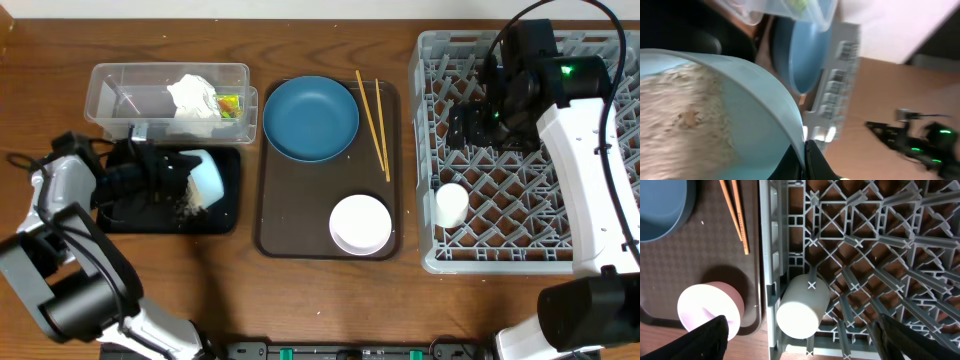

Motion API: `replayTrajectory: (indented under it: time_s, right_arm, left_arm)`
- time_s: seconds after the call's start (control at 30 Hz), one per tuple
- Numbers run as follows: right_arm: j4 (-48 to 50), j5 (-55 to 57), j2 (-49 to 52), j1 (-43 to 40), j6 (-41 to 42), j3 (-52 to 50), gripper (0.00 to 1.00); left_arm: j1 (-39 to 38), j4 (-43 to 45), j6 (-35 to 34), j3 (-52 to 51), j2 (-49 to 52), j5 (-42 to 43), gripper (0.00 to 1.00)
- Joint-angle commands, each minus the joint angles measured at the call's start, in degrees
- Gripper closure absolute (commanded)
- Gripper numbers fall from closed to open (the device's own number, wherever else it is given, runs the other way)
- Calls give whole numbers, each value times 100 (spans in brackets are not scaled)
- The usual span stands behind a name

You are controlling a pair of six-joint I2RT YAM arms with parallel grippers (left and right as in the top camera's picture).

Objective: Sort waste into correct bins and load items into the dishwasher rack
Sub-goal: 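Tip the blue bowl over the black tray to dump the rice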

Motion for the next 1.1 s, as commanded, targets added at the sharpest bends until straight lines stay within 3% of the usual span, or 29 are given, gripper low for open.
replayTrajectory:
  time_s: [0.0, 0.17, 0.47, 1.07]
  right_arm:
    - [-17, 55, -35, 101, -42, 70, 9]
    - [-15, 55, -35, 101, -42, 70, 9]
    - [-15, 55, -35, 101, -42, 72, 9]
    - [-20, 55, -35, 101, -42, 70, 9]
  left_arm:
    - [177, 2, 201, 105, 22, 1106, 94]
    - [505, 28, 105, 107, 22, 1849, 94]
    - [1095, 61, -275, 107, 22, 1849, 94]
    - [1110, 63, -426, 107, 20, 1849, 94]
